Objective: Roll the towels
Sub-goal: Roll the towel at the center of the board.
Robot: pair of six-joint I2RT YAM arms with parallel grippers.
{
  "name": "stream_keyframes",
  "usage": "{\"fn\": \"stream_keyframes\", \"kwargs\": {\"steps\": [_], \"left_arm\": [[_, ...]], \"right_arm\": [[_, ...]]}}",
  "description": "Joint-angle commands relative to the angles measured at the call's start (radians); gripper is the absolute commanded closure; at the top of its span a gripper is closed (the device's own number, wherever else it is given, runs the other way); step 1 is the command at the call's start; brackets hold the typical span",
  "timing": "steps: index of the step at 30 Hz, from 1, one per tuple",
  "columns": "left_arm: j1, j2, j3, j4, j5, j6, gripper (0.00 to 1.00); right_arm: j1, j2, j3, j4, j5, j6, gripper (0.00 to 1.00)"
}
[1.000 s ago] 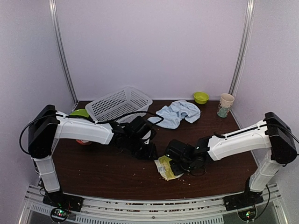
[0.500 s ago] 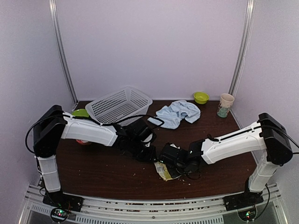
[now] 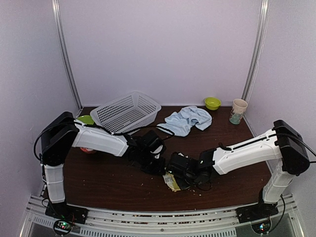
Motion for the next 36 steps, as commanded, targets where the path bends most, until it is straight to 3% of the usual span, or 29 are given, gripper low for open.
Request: {"fn": "stream_keyframes", "kwargs": {"steps": [1, 10, 30, 36], "left_arm": [[0.005, 0.014, 0.025, 0.041, 0.011, 0.000, 0.95], [0.003, 0.014, 0.025, 0.044, 0.013, -0.003, 0.97], [0.002, -0.003, 0.014, 0.041, 0.002, -0.006, 0.98], [0.002, -0.039, -0.012, 0.039, -0.010, -0.011, 0.98]], "right_arm": [[0.011, -0.035, 0.012, 0.037, -0.015, -0.012, 0.71], [0.013, -0.081, -0.019, 0.093, -0.036, -0.014, 0.56], [0.009, -0.062, -0.096, 0.245, -0.185, -0.026, 0.52], [-0.004, -0.064, -0.128, 0.310, -0.235, -0.030, 0.46]]}}
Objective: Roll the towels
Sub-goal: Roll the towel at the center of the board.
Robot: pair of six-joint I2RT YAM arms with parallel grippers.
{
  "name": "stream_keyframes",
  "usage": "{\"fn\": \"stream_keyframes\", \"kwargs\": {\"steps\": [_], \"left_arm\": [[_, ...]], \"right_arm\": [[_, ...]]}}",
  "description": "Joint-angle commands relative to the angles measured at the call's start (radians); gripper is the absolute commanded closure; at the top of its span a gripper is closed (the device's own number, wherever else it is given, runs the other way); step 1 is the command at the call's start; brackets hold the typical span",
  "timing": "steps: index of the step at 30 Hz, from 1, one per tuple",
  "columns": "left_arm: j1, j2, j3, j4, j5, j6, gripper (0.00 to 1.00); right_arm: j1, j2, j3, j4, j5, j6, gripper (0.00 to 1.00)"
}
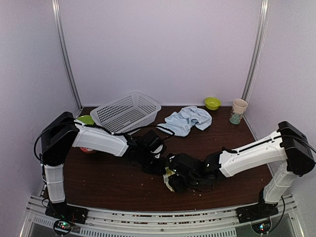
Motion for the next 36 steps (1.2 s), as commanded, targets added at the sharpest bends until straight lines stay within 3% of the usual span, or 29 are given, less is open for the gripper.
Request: {"fn": "stream_keyframes", "kwargs": {"steps": [1, 21, 36], "left_arm": [[0.001, -0.046, -0.017, 0.023, -0.012, -0.008, 0.98], [0.003, -0.170, -0.077, 0.029, -0.049, -0.019, 0.98], [0.003, -0.239, -0.076, -0.026, -0.084, 0.000, 0.98]], "right_arm": [[-0.011, -0.005, -0.036, 0.078, -0.067, -0.003, 0.44], [-0.033, 0.041, -0.064, 0.169, -0.163, -0.012, 0.31], [-0.042, 0.071, -0.042, 0.146, -0.164, -0.011, 0.30]]}}
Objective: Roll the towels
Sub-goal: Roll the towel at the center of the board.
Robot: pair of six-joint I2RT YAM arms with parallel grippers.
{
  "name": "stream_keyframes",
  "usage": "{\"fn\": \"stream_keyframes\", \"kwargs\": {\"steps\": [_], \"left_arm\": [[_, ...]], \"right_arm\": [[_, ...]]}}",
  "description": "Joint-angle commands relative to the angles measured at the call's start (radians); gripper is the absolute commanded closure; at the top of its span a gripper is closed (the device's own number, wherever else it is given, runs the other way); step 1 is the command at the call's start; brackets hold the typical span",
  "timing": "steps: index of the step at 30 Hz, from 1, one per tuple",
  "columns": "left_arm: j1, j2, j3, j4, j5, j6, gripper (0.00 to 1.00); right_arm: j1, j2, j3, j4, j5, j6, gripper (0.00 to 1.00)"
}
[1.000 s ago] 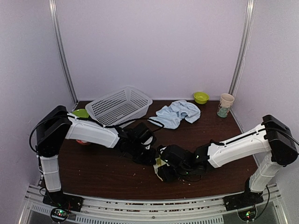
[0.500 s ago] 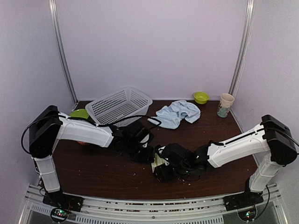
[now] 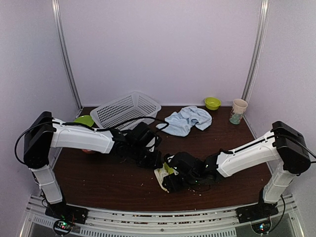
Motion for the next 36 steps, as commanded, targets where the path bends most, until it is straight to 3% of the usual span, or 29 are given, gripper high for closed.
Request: {"fn": "stream_keyframes", "kwargs": {"steps": [1, 18, 29, 36], "left_arm": [[0.003, -0.053, -0.012, -0.013, -0.042, 0.011, 0.98], [0.004, 0.002, -0.067, -0.004, -0.061, 0.018, 1.00], [0.003, 0.026, -0.083, -0.006, -0.062, 0.031, 0.99], [0.003, -0.016, -0.113, -0.014, -0.061, 0.048, 0.77]], "right_arm": [[-0.003, 0.030, 0.006, -0.043, -0.025, -0.003, 0.30], [0.022, -0.011, 0.065, -0.153, 0.108, -0.034, 0.31], [0.029, -0.032, 0.077, -0.166, 0.108, -0.038, 0.30], [0.028, -0.040, 0.075, -0.159, 0.100, -0.036, 0.29]]}}
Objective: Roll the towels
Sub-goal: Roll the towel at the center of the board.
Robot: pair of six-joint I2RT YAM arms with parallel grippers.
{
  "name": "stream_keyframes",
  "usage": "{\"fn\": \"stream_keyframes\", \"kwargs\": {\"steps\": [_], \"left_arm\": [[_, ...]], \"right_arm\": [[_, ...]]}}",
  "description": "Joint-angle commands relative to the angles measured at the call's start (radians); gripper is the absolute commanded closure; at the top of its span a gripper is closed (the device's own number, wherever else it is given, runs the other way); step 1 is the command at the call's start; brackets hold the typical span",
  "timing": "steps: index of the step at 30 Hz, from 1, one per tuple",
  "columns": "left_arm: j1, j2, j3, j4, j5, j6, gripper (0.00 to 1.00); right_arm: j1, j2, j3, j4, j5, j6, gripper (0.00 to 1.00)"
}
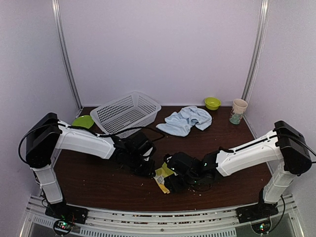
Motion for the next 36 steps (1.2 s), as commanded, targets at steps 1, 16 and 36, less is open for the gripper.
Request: {"fn": "stream_keyframes", "kwargs": {"steps": [1, 16, 36], "left_arm": [[0.003, -0.049, -0.022, 0.015, -0.012, 0.023, 0.74], [0.003, -0.108, -0.013, 0.026, -0.001, 0.047, 0.66], [0.003, -0.054, -0.004, 0.061, 0.028, 0.031, 0.78]], "right_arm": [[0.006, -0.033, 0.018, -0.017, 0.019, -0.010, 0.29], [-0.038, -0.104, -0.018, 0.043, -0.079, 0.049, 0.23], [-0.047, -0.102, -0.008, 0.032, -0.099, 0.019, 0.52]]}}
